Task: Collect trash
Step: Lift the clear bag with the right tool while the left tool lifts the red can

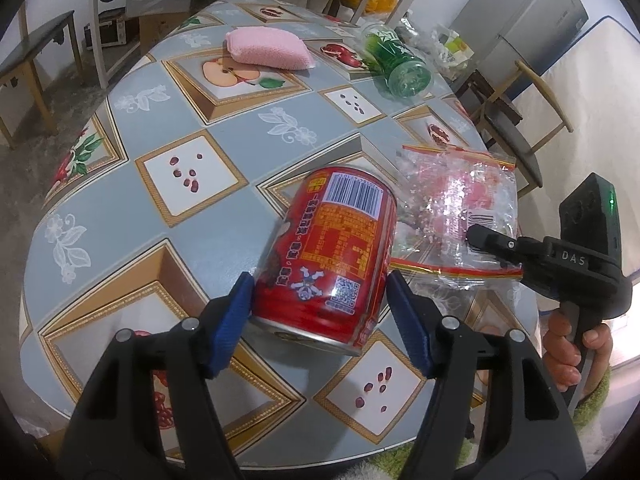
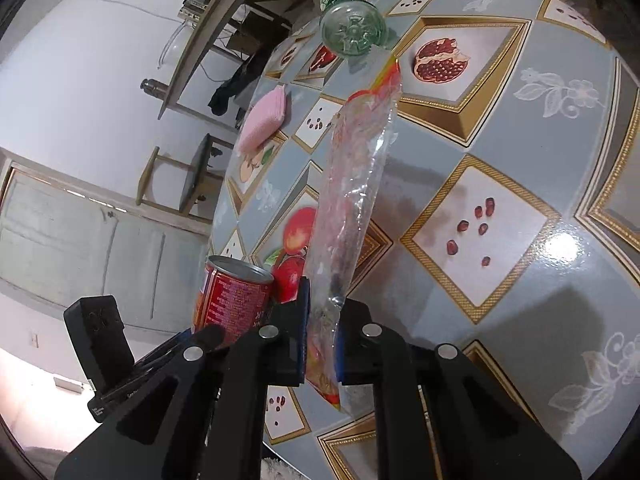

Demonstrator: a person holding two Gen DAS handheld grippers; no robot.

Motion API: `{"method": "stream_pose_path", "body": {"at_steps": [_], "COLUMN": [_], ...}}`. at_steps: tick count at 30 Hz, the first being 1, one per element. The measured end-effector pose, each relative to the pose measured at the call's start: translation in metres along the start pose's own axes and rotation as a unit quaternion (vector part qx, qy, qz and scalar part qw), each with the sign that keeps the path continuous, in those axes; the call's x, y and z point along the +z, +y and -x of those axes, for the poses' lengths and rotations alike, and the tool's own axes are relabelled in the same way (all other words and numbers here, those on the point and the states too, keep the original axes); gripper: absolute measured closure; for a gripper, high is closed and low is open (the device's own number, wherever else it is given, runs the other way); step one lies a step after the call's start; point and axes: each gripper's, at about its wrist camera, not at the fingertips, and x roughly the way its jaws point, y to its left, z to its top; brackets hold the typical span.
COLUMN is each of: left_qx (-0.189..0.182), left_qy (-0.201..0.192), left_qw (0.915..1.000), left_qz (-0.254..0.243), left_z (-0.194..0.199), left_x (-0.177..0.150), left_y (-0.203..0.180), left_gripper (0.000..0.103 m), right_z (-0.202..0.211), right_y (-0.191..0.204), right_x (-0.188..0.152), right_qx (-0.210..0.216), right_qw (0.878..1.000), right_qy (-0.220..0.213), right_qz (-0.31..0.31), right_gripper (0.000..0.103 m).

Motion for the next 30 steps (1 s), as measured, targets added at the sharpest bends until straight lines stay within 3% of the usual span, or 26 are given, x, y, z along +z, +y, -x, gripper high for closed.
{"method": "stream_pose_path", "body": {"at_steps": [30], "left_qx": [-0.01], "left_qy": [-0.03], "left_qw": [0.9995], "left_qz": [-0.011], "left_z": [0.014], "left_x": [0.002], "left_y": [-0.011], "left_gripper": [0.039], "right_z": [0.026], "right_y": [-0.002], "right_x": [-0.002], "right_qx": [0.003], "right_qw": [0.999], "right_qy": [-0.032], "right_qz": [0.011], "right_gripper": [0.093]}}
